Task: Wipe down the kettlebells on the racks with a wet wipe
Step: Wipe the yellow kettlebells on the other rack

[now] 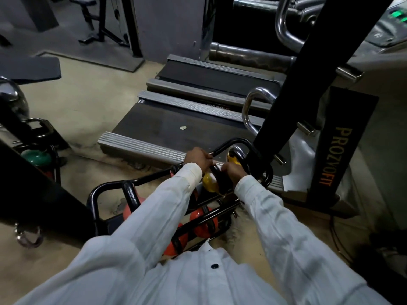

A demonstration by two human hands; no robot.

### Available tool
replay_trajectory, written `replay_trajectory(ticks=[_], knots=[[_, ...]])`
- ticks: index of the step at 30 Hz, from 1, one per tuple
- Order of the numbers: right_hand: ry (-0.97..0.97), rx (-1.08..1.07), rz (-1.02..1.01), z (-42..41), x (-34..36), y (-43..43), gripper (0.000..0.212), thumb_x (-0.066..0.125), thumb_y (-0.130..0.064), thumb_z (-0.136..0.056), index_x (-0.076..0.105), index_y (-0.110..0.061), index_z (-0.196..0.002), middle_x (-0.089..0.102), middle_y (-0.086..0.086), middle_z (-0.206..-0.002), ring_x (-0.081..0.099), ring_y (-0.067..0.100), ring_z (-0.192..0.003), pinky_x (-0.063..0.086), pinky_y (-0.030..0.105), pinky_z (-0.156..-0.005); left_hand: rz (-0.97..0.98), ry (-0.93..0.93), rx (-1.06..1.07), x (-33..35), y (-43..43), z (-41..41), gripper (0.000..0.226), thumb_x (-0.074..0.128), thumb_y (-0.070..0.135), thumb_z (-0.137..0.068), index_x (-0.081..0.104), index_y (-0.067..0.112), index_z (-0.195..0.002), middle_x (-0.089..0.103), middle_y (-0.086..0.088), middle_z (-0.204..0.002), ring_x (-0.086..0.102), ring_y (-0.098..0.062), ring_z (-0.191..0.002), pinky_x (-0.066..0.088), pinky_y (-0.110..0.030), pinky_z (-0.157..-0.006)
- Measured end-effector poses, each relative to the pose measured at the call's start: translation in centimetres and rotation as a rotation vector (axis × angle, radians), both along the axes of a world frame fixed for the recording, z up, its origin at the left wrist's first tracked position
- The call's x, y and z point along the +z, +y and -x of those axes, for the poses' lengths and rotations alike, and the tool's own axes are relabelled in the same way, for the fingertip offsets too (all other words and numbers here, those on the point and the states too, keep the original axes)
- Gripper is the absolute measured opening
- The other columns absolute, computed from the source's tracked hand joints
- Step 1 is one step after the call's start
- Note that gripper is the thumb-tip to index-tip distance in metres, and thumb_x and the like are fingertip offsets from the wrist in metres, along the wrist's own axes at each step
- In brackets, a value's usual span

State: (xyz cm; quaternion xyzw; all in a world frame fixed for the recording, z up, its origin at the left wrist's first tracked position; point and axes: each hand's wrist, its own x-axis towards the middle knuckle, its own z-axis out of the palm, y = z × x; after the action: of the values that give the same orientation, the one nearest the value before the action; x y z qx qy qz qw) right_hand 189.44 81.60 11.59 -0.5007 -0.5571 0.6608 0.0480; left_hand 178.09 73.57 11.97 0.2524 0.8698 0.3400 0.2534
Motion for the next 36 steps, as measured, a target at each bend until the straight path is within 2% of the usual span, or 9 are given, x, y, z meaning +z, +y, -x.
replay_trajectory(ticks=[2, 7, 16, 20, 25, 28, 31, 33, 36], knots=[[0.08, -0.024, 0.031, -1.0, -1.4, 0.2, 0.067, 0.052, -0.003, -0.077, 0.048, -0.046, -0.128, 0.061, 0.022, -0.086, 0.063, 0.034, -0.077, 0.05, 0.033, -0.062, 0.011, 0.024, -0.023, 0.1, 0.0, -0.2, 0.029, 0.078, 0.034, -0.079, 0.076, 0.02, -0.105, 0.073, -0.007, -0.109, 0.065, -0.024, -0.107, 0.049, -0.028, -0.095], [0.103, 0.187, -0.559, -4.9, -2.9, -0.5, 0.006, 0.071, -0.018, -0.086, 0.072, -0.016, -0.091, 0.07, -0.004, -0.089, 0.066, 0.016, -0.089, 0.049, 0.024, -0.077, 0.025, 0.054, -0.057, 0.5, 0.1, -0.2, 0.028, 0.073, 0.035, -0.084, 0.075, 0.021, -0.107, 0.071, -0.009, -0.111, 0.063, -0.029, -0.108, 0.05, -0.032, -0.094], [-0.068, 0.302, -1.44, -4.3, -5.6, -1.8, 0.033, 0.079, -0.022, -0.064, 0.058, -0.021, -0.089, 0.058, 0.007, -0.093, 0.055, 0.032, -0.087, 0.04, 0.039, -0.074, 0.028, 0.065, -0.068, 0.4, 0.7, -1.1, 0.04, 0.076, 0.043, -0.078, 0.074, 0.017, -0.109, 0.071, -0.01, -0.112, 0.064, -0.029, -0.108, 0.052, -0.034, -0.092], [-0.048, 0.204, -1.288, -6.7, -6.9, -3.1, 0.031, 0.073, -0.02, -0.074, 0.063, -0.022, -0.103, 0.062, 0.003, -0.105, 0.057, 0.027, -0.097, 0.042, 0.041, -0.083, 0.015, 0.073, -0.081, 0.2, 0.7, -1.2, 0.042, 0.075, 0.041, -0.08, 0.072, 0.014, -0.113, 0.07, -0.01, -0.114, 0.063, -0.028, -0.109, 0.05, -0.031, -0.091], [0.127, 0.158, -0.623, -5.8, -4.0, -2.3, 0.026, 0.055, -0.02, -0.096, 0.068, -0.018, -0.118, 0.067, -0.002, -0.114, 0.061, 0.014, -0.104, 0.049, 0.032, -0.093, 0.042, 0.125, -0.132, 0.0, 0.4, -1.5, 0.042, 0.074, 0.043, -0.081, 0.073, 0.012, -0.109, 0.072, -0.012, -0.106, 0.065, -0.029, -0.102, 0.053, -0.033, -0.086], [0.184, 0.068, -0.256, -2.3, -2.7, -0.3, 0.022, 0.054, -0.004, -0.089, 0.069, -0.002, -0.105, 0.069, 0.019, -0.097, 0.067, 0.031, -0.092, 0.053, 0.035, -0.087, 0.068, 0.173, -0.162, -0.2, 0.4, -1.9, 0.038, 0.074, 0.043, -0.079, 0.073, 0.012, -0.1, 0.073, -0.012, -0.095, 0.066, -0.031, -0.095, 0.05, -0.031, -0.077], [0.181, -0.057, 0.083, -1.3, -3.0, 1.0, 0.057, 0.062, -0.004, -0.069, 0.056, -0.034, -0.117, 0.066, 0.027, -0.091, 0.067, 0.04, -0.093, 0.051, 0.052, -0.09, 0.067, 0.206, -0.154, -0.3, 0.3, -1.9, 0.035, 0.074, 0.041, -0.08, 0.072, 0.014, -0.103, 0.073, -0.011, -0.095, 0.066, -0.031, -0.097, 0.051, -0.032, -0.079], [0.131, 0.094, 0.048, -2.1, -2.7, 1.6, 0.065, 0.064, -0.006, -0.073, 0.051, -0.026, -0.133, 0.065, 0.026, -0.093, 0.064, 0.034, -0.088, 0.052, 0.044, -0.082, 0.064, 0.192, -0.153, -0.4, 0.3, -1.9, 0.04, 0.075, 0.043, -0.079, 0.071, 0.013, -0.106, 0.073, -0.011, -0.096, 0.066, -0.03, -0.097, 0.051, -0.032, -0.081], [0.015, 0.355, -0.397, -4.4, -2.5, 1.4, 0.027, 0.055, -0.004, -0.092, 0.067, 0.0, -0.115, 0.067, 0.015, -0.104, 0.062, 0.024, -0.097, 0.045, 0.026, -0.081, 0.068, 0.176, -0.154, -0.6, 0.5, -2.0, 0.042, 0.074, 0.044, -0.079, 0.07, 0.011, -0.104, 0.072, -0.012, -0.097, 0.065, -0.03, -0.097, 0.052, -0.034, -0.081]])
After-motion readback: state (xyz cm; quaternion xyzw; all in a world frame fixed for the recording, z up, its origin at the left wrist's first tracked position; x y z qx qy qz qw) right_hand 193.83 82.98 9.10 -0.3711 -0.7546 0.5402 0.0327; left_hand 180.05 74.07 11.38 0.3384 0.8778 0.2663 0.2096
